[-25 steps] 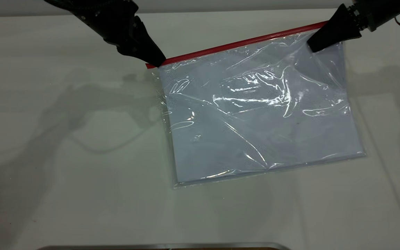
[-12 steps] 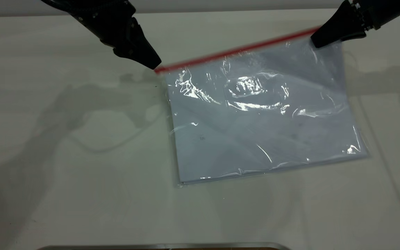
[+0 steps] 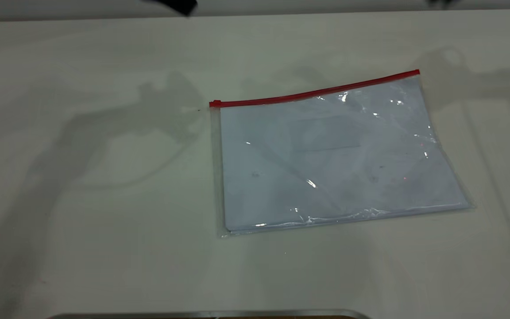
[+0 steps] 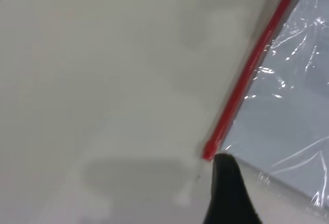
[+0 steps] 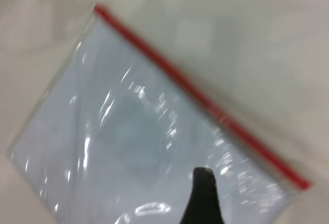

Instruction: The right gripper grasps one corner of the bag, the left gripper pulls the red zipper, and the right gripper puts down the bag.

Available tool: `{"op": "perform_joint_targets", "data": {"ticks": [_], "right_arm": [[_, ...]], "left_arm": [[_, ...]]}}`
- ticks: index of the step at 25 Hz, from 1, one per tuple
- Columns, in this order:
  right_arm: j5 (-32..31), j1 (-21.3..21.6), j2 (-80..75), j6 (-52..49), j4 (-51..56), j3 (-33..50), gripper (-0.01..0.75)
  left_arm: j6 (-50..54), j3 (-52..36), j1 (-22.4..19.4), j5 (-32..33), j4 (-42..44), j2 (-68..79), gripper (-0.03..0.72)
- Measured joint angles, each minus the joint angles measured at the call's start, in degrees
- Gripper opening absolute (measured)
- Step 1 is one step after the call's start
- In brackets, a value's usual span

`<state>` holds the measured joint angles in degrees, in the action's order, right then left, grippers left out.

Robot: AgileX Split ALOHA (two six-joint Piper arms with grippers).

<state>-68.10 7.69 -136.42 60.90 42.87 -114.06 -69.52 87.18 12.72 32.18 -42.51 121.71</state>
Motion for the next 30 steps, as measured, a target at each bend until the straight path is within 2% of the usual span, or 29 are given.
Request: {"op": "perform_joint_targets", "data": {"ticks": [6,10,14,19,21,30], "right_arm": [[-1.84,0.00,10.45,-12.98,-4.09,-11.60,0.616],[-2.64,0.00,18.38,-21.85,-10.20,-12.83,0.574],[-2.64,0.00,26.55,-29.81,-17.69,-12.90,0.564],[-2.64,0.00,37.09,-39.43,-22.79,-12.17,0.564],[-2.64,0.00,41.89,-41.13,-22.81,-8.84,0.564],[-2.64,0.00,70.28,-41.74,-21.88,21.63,0.564]], "left_arm": [[19.55,0.00,0.00,4.80,15.08,-11.07,0.546],[31.57,0.00,0.00,11.96,22.19,-19.31,0.546],[35.95,0.00,0.00,19.73,25.60,-27.48,0.546],[37.15,0.00,0.00,31.19,25.93,-36.59,0.546],[39.18,-0.07,0.00,34.65,25.93,-39.64,0.546],[50.56,-0.50,0.00,34.71,25.65,-46.36,0.546]]}}
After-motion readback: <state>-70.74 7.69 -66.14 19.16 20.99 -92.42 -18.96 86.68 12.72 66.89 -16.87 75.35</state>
